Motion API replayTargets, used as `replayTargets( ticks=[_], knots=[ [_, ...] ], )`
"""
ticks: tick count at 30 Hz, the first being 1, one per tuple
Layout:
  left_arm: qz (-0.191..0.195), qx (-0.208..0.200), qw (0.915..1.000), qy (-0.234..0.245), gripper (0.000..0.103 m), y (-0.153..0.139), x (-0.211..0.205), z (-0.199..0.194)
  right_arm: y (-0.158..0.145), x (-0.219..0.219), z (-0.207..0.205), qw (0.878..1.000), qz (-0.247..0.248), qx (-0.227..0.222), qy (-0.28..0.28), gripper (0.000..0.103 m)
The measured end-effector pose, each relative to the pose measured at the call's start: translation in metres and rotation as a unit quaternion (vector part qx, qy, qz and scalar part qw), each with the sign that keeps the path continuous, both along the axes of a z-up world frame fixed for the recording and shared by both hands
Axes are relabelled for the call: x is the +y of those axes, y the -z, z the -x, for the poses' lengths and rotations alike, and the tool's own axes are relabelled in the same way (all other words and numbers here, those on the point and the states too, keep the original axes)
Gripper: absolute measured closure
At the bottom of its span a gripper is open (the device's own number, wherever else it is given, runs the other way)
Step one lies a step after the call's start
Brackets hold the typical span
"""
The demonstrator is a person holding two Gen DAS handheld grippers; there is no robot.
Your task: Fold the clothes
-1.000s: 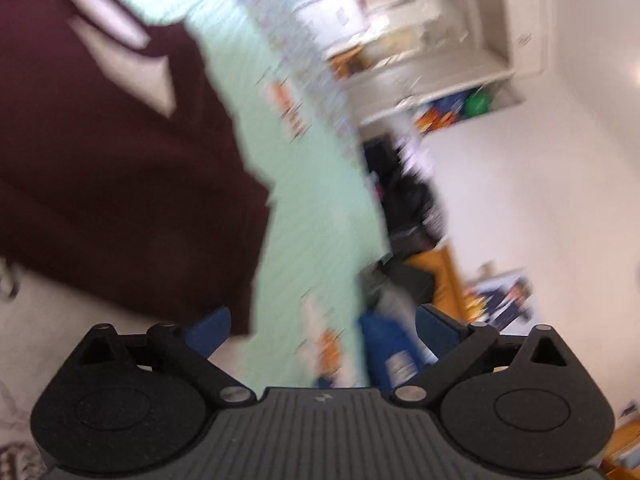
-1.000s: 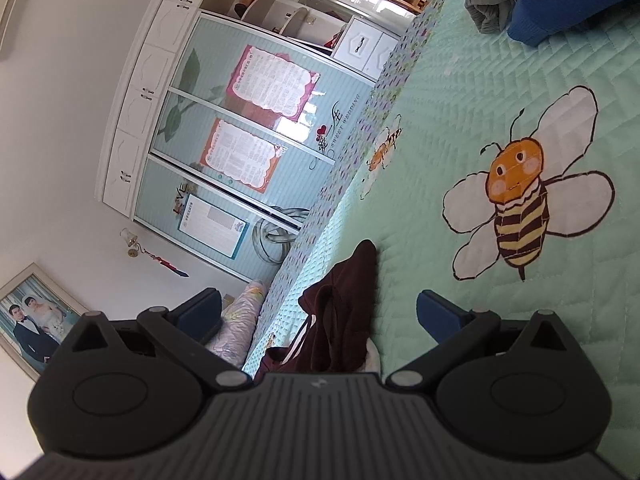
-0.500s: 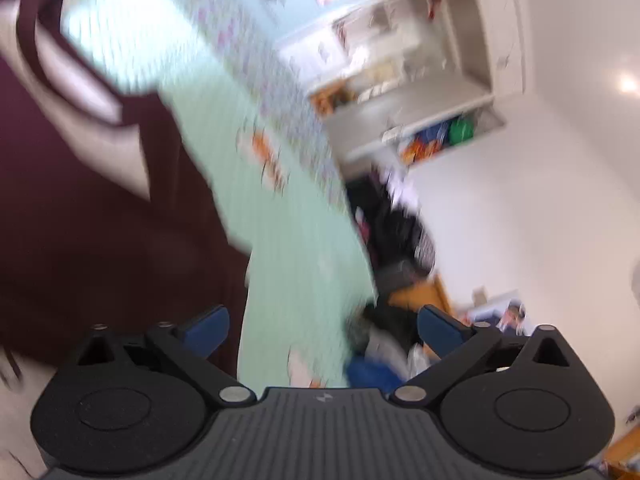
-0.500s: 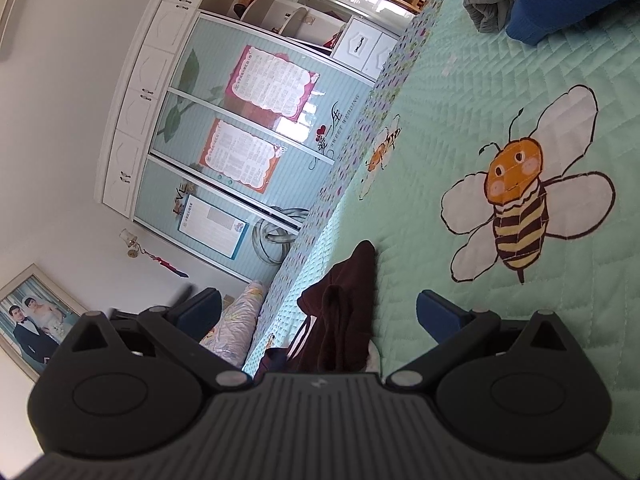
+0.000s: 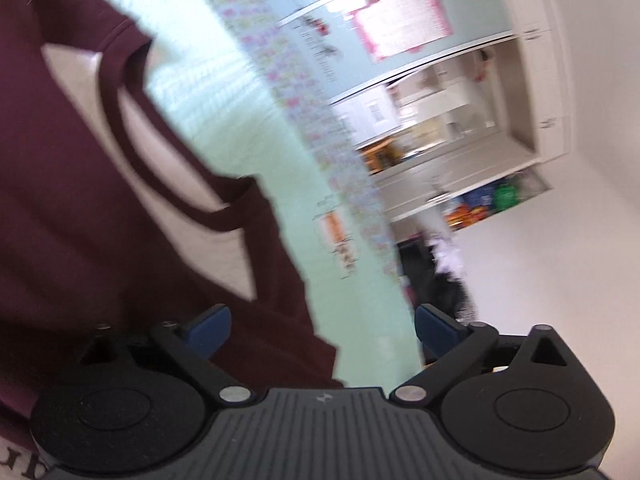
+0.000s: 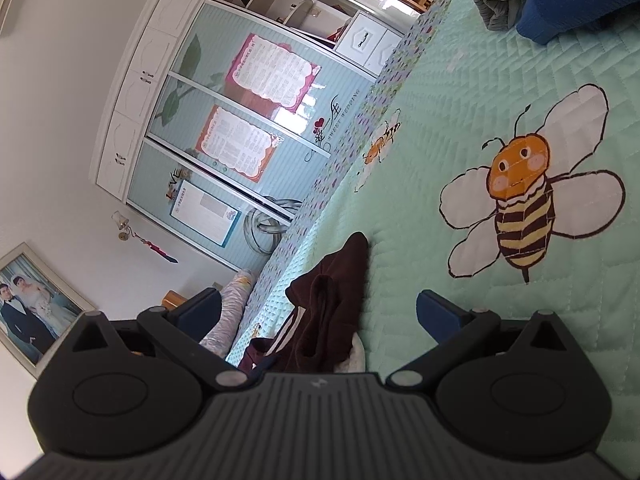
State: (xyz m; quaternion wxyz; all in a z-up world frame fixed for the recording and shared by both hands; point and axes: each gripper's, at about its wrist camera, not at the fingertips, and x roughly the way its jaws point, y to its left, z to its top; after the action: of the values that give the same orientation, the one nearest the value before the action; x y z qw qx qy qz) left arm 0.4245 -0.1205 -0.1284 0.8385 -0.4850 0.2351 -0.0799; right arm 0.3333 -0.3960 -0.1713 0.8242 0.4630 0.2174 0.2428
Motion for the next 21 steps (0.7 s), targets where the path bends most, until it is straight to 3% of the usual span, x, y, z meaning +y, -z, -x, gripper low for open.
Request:
replayTargets(
  ticks=[1,2,3,6,11,14,15,16,17,18,21],
  knots=[
    [-0.033,0.030,0.9989,-0.014,0.001,0.002,0.004,-0.001,0.000,0.000,0.000,1.000,0.001,0.000,0.000,0.000],
    [-0.064,0.066,0.9955,-0.021,0.010,0.005,0.006,-0.004,0.000,0.000,0.000,1.000,0.002,0.000,-0.001,0.000],
    [-0.080,0.074,0.9939,-0.018,0.016,0.005,0.006,-0.006,-0.001,0.000,-0.001,1.000,0.003,0.000,-0.002,0.000],
    [-0.089,0.071,0.9935,-0.007,0.010,-0.010,0.006,0.000,-0.002,0.001,-0.002,1.000,0.006,0.000,-0.003,0.000],
    [-0.103,0.022,0.9942,-0.020,0.008,-0.030,0.030,0.035,-0.002,0.003,-0.003,1.000,0.015,-0.003,-0.004,0.000],
    [-0.105,0.006,0.9917,-0.073,0.003,-0.037,0.077,0.074,-0.001,0.004,-0.003,1.000,0.017,-0.003,-0.004,0.000],
    [-0.116,0.020,0.9878,-0.102,0.001,-0.034,0.093,0.086,-0.001,0.004,-0.004,1.000,0.018,-0.003,-0.004,0.000],
    [-0.130,0.060,0.9805,-0.135,0.001,-0.029,0.111,0.099,-0.001,0.004,-0.004,1.000,0.019,-0.003,-0.003,0.000],
    [-0.128,0.095,0.9746,-0.158,0.006,-0.021,0.130,0.111,-0.001,0.005,-0.004,1.000,0.020,-0.003,-0.003,0.000],
    [-0.097,0.106,0.9758,-0.165,0.019,-0.010,0.144,0.120,-0.001,0.005,-0.004,1.000,0.022,-0.004,-0.003,0.000],
    [-0.007,0.056,0.9815,-0.183,0.013,-0.005,0.163,0.149,-0.001,0.006,-0.005,1.000,0.027,-0.005,-0.005,0.000]
  ],
)
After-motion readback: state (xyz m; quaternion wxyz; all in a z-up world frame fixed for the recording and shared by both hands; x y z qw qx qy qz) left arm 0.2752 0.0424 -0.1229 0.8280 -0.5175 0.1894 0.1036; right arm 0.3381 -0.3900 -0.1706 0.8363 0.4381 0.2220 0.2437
